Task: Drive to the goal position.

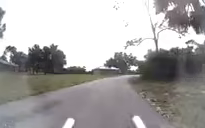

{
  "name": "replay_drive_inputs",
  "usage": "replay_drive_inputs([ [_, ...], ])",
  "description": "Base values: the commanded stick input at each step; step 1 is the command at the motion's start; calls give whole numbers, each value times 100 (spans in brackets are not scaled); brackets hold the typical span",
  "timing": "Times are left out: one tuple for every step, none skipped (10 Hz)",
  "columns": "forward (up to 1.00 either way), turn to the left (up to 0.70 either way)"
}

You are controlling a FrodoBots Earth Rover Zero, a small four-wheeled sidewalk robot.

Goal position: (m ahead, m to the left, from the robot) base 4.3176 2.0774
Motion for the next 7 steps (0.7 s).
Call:
replay_drive_inputs([
  [69, 23],
  [69, 30],
  [69, 34],
  [69, 25],
  [69, 9],
  [69, 3],
  [69, 3],
])
